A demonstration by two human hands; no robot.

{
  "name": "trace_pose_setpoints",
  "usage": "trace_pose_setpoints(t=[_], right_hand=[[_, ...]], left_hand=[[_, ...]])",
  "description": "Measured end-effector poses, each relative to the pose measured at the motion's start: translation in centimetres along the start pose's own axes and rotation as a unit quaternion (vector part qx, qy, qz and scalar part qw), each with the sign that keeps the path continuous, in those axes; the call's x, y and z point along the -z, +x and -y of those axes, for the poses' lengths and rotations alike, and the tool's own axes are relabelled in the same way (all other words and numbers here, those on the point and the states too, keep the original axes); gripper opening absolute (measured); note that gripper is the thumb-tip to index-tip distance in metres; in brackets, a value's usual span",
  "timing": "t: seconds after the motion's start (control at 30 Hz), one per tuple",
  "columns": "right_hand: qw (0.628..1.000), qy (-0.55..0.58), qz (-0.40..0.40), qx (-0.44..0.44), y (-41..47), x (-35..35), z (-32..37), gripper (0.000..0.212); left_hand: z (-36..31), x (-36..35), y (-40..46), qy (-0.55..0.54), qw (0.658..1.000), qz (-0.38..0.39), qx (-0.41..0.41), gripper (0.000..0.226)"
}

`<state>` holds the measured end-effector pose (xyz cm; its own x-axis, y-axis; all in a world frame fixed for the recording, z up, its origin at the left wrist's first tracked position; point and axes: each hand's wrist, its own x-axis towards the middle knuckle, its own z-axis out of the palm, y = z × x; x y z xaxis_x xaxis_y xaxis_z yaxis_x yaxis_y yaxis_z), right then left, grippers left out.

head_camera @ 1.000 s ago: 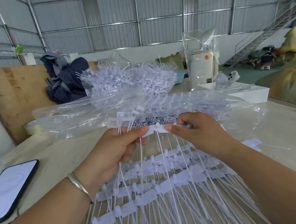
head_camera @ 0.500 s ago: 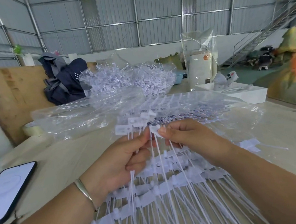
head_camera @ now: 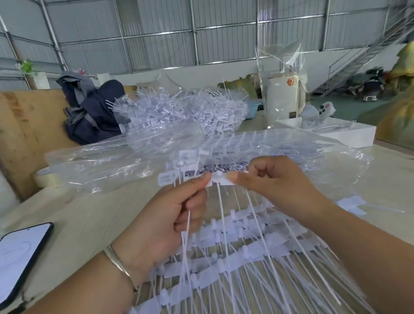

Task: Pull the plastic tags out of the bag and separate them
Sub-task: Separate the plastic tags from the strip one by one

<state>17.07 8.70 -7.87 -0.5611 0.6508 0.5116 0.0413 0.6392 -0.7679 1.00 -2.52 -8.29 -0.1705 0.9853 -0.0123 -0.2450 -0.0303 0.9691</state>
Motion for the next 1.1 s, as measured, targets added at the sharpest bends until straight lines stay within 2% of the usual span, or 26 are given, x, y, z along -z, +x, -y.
trace_pose_setpoints(t=[0.13,0.33,0.43,0.57,0.77,0.93,1.03,1.1], right_hand=[[0.997,-0.07,-0.03,0.006,0.1,0.4,-0.2,0.055],[0.996,-0.086,-0.01,0.006,0.1,0.8,-0.1,0.051],[0.997,-0.07,0.018,-0.004,0.2,1.2,-0.1,0.049],[0.997,-0.042,0.065,-0.02,0.3,1.3,-0.1,0.047],[0.988,-0.084,0.125,-0.032,0.3,0.9,0.1,0.038],[0.98,-0.058,0.179,-0.057,0.3,1.4,0.2,0.034],[0.98,-0.055,0.183,-0.062,0.4,1.6,-0.2,0.034],[0.979,-0.078,0.174,-0.069,0.4,1.4,-0.5,0.033]], left_hand=[[0.1,0.0,0.0,0.031,0.999,-0.041,-0.001,0.041],[-0.1,0.8,0.2,0.077,0.996,-0.046,-0.007,0.029],[-0.4,1.2,0.1,0.115,0.993,-0.021,-0.003,0.018],[-0.6,1.5,0.1,0.188,0.982,0.014,0.022,0.021],[-0.9,1.9,0.2,0.288,0.954,0.057,0.06,0.021],[-1.0,2.5,-0.1,0.272,0.952,0.133,0.052,0.018],[-0.8,2.1,0.0,0.317,0.943,0.093,0.036,0.02],[-0.5,1.5,0.5,0.405,0.914,-0.001,0.017,0.021]])
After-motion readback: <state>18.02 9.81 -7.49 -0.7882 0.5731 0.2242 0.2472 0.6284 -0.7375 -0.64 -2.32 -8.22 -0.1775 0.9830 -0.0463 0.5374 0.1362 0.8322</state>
